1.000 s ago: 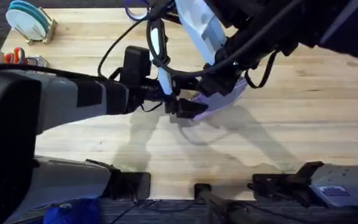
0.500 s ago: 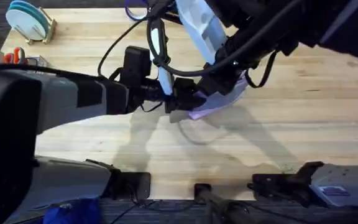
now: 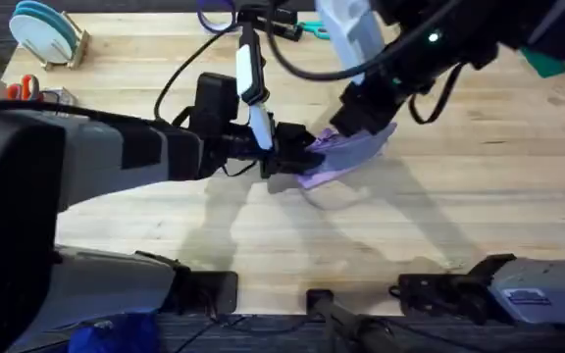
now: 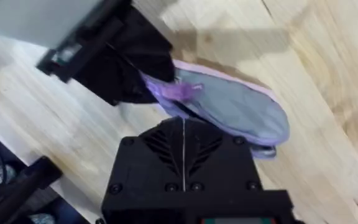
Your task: Unzip the bag, pick up the pens from the table one at a time and place them inside, then zip the bag closed.
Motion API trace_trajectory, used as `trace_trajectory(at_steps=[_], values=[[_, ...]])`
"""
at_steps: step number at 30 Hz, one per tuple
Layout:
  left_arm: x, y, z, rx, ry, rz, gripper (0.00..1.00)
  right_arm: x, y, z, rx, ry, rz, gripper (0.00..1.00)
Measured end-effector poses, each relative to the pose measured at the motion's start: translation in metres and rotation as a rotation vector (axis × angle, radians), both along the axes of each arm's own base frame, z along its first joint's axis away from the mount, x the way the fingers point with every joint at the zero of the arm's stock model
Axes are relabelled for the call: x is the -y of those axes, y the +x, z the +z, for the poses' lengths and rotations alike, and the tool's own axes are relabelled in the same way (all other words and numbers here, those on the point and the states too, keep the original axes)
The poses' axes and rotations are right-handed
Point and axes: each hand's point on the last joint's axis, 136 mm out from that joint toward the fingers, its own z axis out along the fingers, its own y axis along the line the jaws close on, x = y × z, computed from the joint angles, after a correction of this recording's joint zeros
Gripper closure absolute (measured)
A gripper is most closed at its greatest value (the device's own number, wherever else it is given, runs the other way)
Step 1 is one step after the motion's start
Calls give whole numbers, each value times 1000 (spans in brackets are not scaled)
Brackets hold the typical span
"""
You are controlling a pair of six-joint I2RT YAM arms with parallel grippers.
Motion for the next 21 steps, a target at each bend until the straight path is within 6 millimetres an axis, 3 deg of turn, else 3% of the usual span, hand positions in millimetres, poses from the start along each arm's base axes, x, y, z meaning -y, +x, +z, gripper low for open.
trace_trajectory(at_steps=[12, 21], values=[[0, 0, 0, 0, 0, 0, 959, 36, 13, -1, -8, -36, -26, 968], [0, 0, 0, 0, 0, 0, 959, 77, 41, 1, -11, 4, -289, 969]])
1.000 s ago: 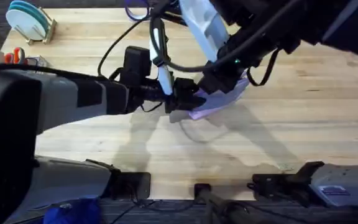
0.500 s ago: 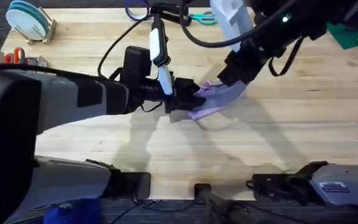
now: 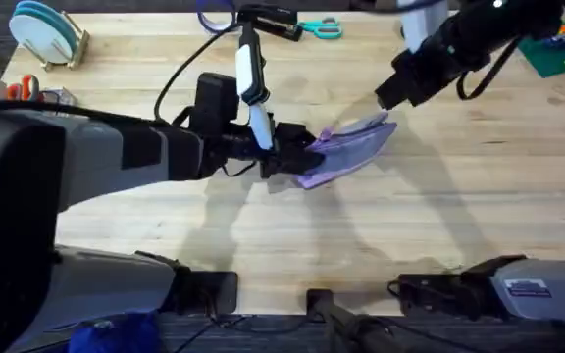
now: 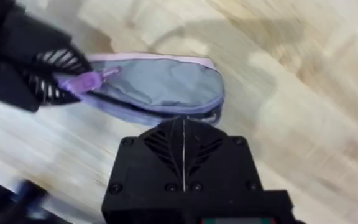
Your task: Unzip the bag, pick up the pens from the table one at a time and place them inside, then zip the bag closed.
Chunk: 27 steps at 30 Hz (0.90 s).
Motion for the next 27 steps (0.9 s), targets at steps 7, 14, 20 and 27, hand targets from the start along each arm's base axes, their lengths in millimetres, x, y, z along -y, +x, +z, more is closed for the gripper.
trace_trajectory(at_steps=[7, 14, 20, 27], values=[[0, 0, 0, 0, 0, 0, 959, 2, -4, -1, -80, 75, -309, 969], [0, 0, 0, 0, 0, 0, 959, -6, -18, -4, -173, 114, -534, 895], [0, 0, 0, 0, 0, 0, 959, -32, -30, 0, -282, 238, -585, 256], [0, 0, 0, 0, 0, 0, 959, -50, -37, 6, -378, 338, -646, 6]])
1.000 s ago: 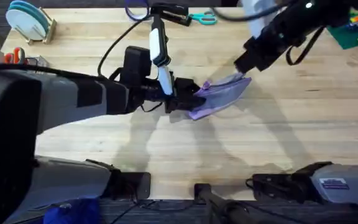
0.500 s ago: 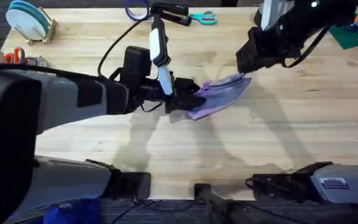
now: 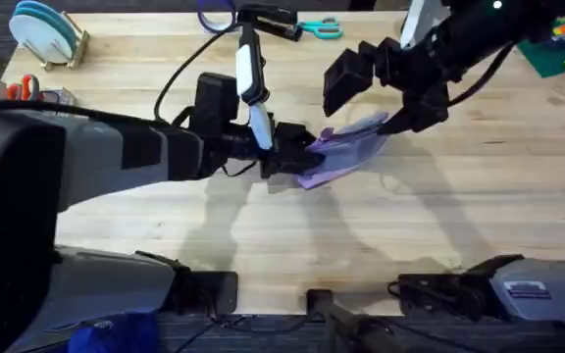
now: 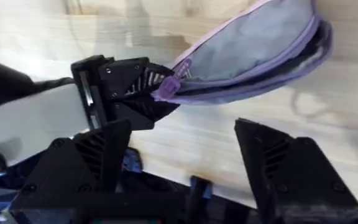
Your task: Unzip the bag, pick up the pens from the table one at a time and place them inside, then zip the bag closed.
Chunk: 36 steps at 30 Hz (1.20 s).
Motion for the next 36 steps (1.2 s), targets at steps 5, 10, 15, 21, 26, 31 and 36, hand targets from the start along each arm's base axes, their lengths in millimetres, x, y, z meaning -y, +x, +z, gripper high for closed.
trace_trajectory(at_steps=[5, 10, 15, 21, 26, 31, 36], values=[[0, 0, 0, 0, 0, 0, 959, -6, -3, 3, -61, 45, -90, 5], [0, 0, 0, 0, 0, 0, 959, -14, 1, 7, -71, 96, -120, 5], [0, 0, 0, 0, 0, 0, 959, -17, 0, 8, -88, 104, -150, 5], [0, 0, 0, 0, 0, 0, 959, -21, -4, 4, -100, 61, -202, 5], [0, 0, 0, 0, 0, 0, 959, -28, -10, 1, -85, -3, -223, 5], [0, 0, 0, 0, 0, 0, 959, -35, -12, 6, -34, -57, -249, 5], [0, 0, 0, 0, 0, 0, 959, -37, -11, 7, 11, -107, -291, 6]])
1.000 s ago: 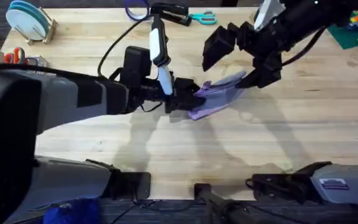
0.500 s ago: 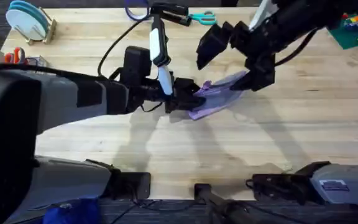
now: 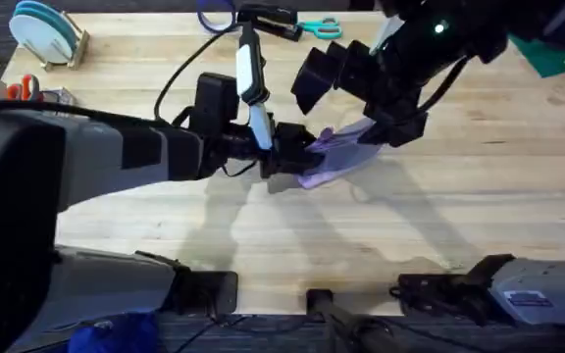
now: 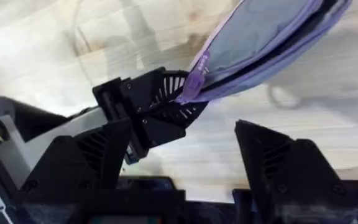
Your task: Unzip the bag, pick up the pens from the table one at a time and place them inside, then zip the bag closed.
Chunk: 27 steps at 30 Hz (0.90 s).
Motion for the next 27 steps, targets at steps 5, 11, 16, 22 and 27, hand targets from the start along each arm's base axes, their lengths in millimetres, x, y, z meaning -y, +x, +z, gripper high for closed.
trace_trajectory(at_steps=[5, 11, 16, 22, 27], values=[[0, 0, 0, 0, 0, 0, 959, 4, 4, 0, 21, -29, -67, 5], [0, 0, 0, 0, 0, 0, 959, 6, 10, -1, 34, -38, -98, 5], [0, 0, 0, 0, 0, 0, 959, 2, 15, -16, 5, -62, -101, 5], [0, 0, 0, 0, 0, 0, 959, -7, 26, -24, 16, -47, -112, 7], [0, 0, 0, 0, 0, 0, 959, -14, 27, -30, 6, -46, -121, 7]])
